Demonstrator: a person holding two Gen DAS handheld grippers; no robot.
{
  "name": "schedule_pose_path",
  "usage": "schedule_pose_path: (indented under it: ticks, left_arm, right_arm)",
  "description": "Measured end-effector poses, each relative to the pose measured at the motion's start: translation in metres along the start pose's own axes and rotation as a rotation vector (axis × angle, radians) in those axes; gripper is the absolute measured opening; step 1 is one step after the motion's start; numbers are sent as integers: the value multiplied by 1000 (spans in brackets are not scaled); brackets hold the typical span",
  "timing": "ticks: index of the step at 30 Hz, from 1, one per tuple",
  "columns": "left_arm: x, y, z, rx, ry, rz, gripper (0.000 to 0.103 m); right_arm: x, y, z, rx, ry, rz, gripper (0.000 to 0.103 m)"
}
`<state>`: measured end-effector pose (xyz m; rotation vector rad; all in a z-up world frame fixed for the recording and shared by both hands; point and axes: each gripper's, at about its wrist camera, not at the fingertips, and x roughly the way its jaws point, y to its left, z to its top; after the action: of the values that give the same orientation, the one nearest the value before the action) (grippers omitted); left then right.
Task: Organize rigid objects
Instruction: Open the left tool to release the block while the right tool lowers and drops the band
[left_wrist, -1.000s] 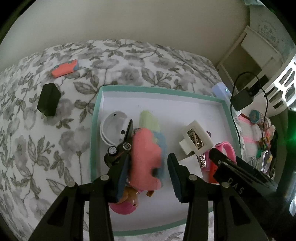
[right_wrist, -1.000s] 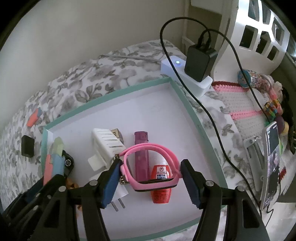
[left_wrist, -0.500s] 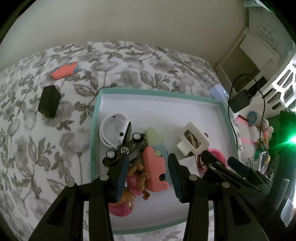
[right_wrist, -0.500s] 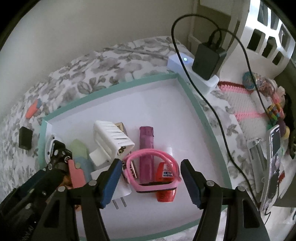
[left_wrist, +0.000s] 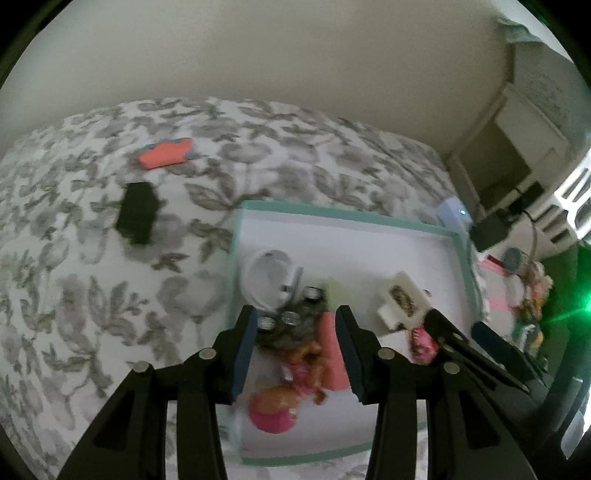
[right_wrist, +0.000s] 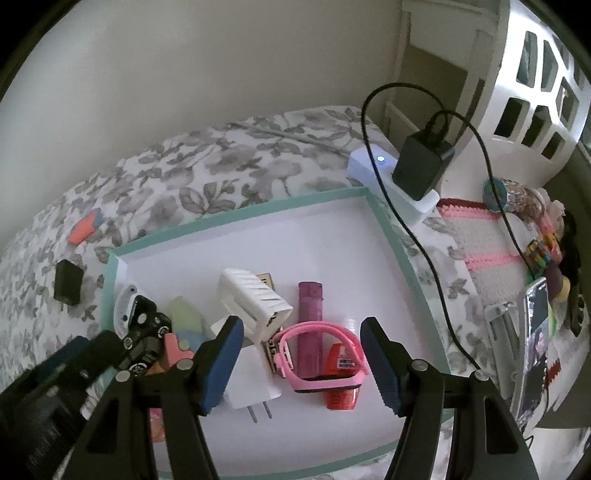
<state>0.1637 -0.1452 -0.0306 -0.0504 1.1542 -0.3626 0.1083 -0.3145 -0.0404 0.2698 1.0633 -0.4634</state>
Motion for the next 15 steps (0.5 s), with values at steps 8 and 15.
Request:
schedule_pose_path:
  ticks: [8, 15]
  left_arm:
    - [-6, 30, 4, -87, -34, 70, 54]
    - [-10, 50, 7, -151, -47, 138, 69]
  right_arm:
    - [4, 12, -3, -41, 14, 7, 70]
    - [3, 25, -5, -83, 9, 21, 75]
